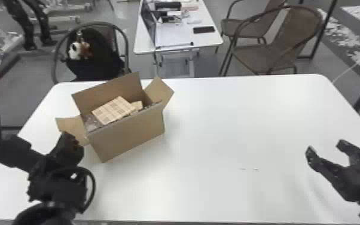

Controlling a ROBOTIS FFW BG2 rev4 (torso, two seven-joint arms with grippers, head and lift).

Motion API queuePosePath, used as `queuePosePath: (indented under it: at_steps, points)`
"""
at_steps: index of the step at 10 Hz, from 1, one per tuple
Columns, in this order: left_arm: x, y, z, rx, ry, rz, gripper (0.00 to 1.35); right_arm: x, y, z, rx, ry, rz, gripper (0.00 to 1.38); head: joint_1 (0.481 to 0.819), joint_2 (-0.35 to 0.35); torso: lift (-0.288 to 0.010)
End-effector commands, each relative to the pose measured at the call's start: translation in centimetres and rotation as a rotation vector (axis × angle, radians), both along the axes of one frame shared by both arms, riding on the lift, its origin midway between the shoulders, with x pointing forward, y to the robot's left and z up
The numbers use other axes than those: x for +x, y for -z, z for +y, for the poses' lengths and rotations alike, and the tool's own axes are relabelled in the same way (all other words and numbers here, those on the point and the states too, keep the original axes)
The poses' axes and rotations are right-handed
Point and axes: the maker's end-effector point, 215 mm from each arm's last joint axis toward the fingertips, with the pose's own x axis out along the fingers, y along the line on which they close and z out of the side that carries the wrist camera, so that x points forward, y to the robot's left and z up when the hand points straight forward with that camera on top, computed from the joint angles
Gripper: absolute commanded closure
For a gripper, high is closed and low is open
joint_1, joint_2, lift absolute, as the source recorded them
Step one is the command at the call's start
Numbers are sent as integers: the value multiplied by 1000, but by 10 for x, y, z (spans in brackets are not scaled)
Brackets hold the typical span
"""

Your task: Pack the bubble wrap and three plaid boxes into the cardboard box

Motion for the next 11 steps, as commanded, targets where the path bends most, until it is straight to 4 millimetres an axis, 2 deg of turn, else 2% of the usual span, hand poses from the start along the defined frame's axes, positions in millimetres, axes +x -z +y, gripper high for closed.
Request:
queuePosePath:
  at_steps: [1,3,5,7,10,11]
  points:
    - [-32,-17,25,46,-170,-74,1220,0,1,0,2,0,4,392,695,156,-148]
    - [-72,-23,51,77,-357,-104,1220,-1,2,0,3,0,7,392,695,202,-148]
    - [-99,-22,61,74,-498,-125,1220,-1,2,0,3,0,9,392,695,240,-148]
    - [-110,-19,55,59,-583,-144,1220,-1,2,1,3,-1,12,392,695,255,-148]
    - [-125,-30,57,92,-655,-169,1220,-4,7,0,2,-2,28,392,695,253,-148]
    - [-125,-32,56,98,-652,-172,1073,-4,9,0,4,-2,32,392,695,255,-148]
